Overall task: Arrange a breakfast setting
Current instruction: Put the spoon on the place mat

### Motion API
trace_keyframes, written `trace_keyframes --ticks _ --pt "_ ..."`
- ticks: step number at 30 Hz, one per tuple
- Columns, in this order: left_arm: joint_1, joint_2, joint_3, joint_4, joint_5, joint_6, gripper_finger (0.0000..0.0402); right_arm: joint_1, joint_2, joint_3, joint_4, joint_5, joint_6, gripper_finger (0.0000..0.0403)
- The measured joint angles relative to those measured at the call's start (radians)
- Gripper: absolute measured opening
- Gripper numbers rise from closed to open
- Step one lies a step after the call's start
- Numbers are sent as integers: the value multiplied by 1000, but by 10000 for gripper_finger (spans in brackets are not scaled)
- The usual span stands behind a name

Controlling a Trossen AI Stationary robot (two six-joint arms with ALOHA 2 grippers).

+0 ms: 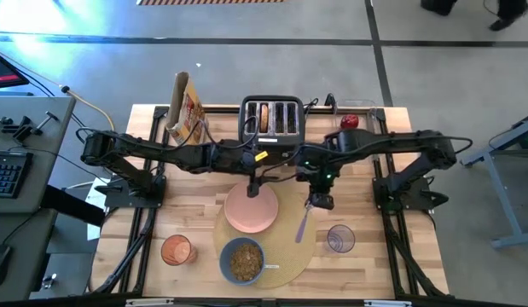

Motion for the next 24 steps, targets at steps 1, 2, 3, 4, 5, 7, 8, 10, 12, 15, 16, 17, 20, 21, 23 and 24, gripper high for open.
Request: trace_keyframes --ticks 1,2,3,4,5,7,8,10,12,15,16,17,20,21,23,24 --pt "0 0 0 -25 0 -3 264 1 9 0 5 -6 -11 0" --pt "0 0 0 -54 0 -3 264 1 16 0 8 -11 -19 0" --pt "0 0 0 -79 0 -3 264 1 24 0 9 -13 -30 0" --pt "0 0 0 -101 0 -6 264 1 33 0 12 -16 -38 0" --pt "0 0 0 -124 0 -16 264 1 40 0 15 -17 -45 0" --pt "0 0 0 -160 0 -27 264 1 56 0 23 -23 -61 0" --pt "0 0 0 -168 0 -30 264 1 64 0 30 -26 -67 0" --pt "-2 -2 0 -172 0 -32 264 1 81 0 50 -42 -78 0" --pt "-3 -12 0 -190 0 -41 264 1 97 0 70 -62 -87 0" --pt "-9 -39 -15 -209 0 -49 264 2 119 0 94 -67 -87 0" --pt "-11 -52 -23 -203 0 -50 264 2 126 0 96 -67 -87 0" --pt "-16 -66 -33 -201 0 -54 264 2 133 0 99 -67 -87 0" --pt "-24 -128 -81 -203 -3 -65 264 4 149 0 111 -70 -90 0" --pt "-28 -151 -99 -202 -11 -66 264 5 155 0 115 -71 -90 0" --pt "-35 -203 -141 -200 -30 -76 264 8 164 0 137 -75 -86 0" --pt "-38 -229 -162 -198 -45 -81 264 10 168 0 144 -76 -82 0"
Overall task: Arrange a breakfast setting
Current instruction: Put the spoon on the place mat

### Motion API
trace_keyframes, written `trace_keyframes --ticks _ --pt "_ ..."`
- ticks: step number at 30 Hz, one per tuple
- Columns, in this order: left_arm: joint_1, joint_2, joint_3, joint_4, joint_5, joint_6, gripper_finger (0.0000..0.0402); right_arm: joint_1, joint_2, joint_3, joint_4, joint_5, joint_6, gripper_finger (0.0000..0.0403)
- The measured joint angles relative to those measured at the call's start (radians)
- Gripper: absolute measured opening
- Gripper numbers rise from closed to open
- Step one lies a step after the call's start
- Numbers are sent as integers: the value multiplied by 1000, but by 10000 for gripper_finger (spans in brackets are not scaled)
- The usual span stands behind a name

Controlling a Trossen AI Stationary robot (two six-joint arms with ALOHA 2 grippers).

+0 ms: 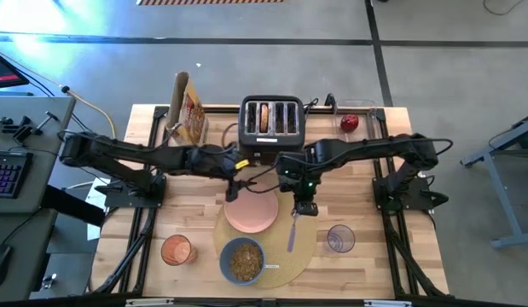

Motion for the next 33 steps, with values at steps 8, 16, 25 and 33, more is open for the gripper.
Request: trace_keyframes --ticks 8,16,25,33 --pt "-29 -224 -143 46 -29 -11 264 29 44 0 108 -48 24 0" --pt "-64 -354 -198 66 -31 6 264 62 100 0 181 -56 24 0" --pt "-76 -372 -207 72 -32 9 264 112 171 0 304 -92 26 0" --pt "-76 -371 -207 80 -32 9 264 135 224 0 373 -90 65 0"
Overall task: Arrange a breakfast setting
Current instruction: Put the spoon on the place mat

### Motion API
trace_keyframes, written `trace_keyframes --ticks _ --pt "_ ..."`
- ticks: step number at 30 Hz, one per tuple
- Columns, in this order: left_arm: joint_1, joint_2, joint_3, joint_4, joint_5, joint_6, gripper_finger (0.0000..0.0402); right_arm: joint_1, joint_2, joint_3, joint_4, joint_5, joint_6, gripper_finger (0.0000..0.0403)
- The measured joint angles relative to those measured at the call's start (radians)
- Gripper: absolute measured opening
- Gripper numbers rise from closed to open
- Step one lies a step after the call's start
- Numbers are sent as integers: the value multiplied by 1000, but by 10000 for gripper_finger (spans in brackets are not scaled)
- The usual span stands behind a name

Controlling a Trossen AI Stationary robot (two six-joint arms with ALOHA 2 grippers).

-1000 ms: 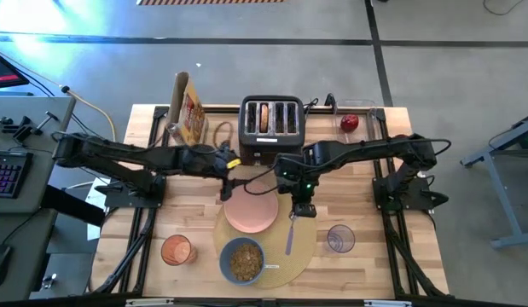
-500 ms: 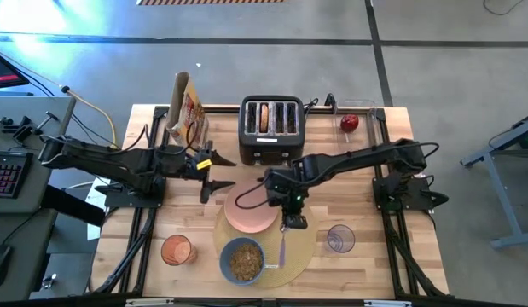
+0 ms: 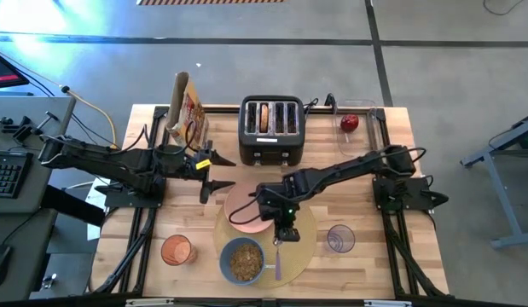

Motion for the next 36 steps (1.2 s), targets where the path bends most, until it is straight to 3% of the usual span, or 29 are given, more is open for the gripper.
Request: trace_keyframes --ticks 18,36 --pt "0 0 0 1 24 -19 264 5 96 0 73 0 74 0" --pt "0 1 1 0 26 -19 264 5 140 0 42 106 81 0"
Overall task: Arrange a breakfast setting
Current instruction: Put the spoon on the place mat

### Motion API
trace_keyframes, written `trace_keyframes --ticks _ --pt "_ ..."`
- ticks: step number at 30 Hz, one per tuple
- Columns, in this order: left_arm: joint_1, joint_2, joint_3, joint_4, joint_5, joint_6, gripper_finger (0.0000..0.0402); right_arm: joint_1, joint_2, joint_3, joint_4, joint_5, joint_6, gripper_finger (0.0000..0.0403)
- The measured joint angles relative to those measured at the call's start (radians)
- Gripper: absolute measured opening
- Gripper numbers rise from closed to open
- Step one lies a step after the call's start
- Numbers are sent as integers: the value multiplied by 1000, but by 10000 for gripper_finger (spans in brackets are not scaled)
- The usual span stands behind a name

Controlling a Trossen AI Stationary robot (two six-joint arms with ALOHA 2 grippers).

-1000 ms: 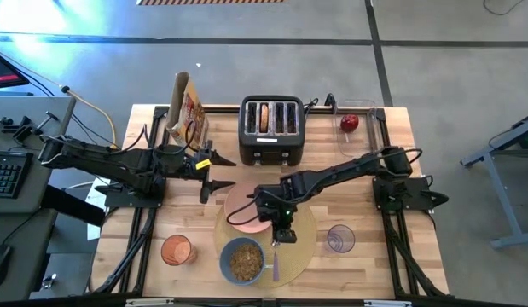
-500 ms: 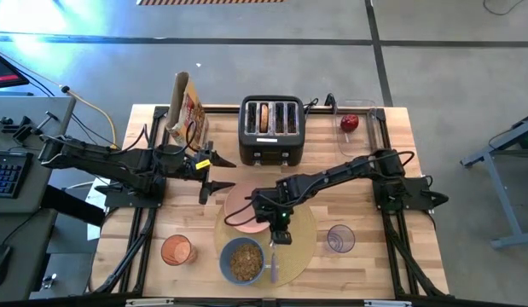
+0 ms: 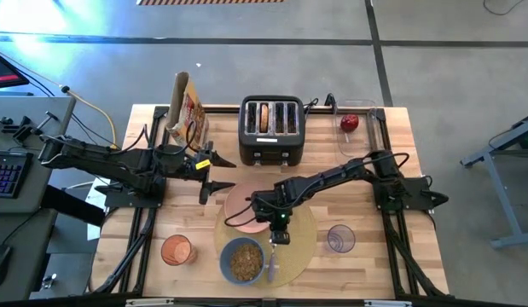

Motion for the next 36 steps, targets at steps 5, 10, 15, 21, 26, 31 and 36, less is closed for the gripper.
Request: trace_keyframes --ticks 5,10,15,21,26,31,36 --pt "0 0 0 0 0 0 264 0 5 0 -1 6 0 0" --pt "0 0 0 -1 0 0 264 0 5 0 -1 7 -27 0" --pt "0 0 0 -2 0 0 264 0 5 0 -2 5 -53 0" --pt "0 0 0 -2 0 0 264 0 5 0 -4 -17 -99 0" --pt "0 0 0 -2 0 0 264 0 5 0 8 -7 -97 0" --pt "0 0 0 -1 0 0 264 4 5 0 10 -4 -98 0" --pt "0 0 0 -1 0 0 264 5 5 0 3 5 -99 0"
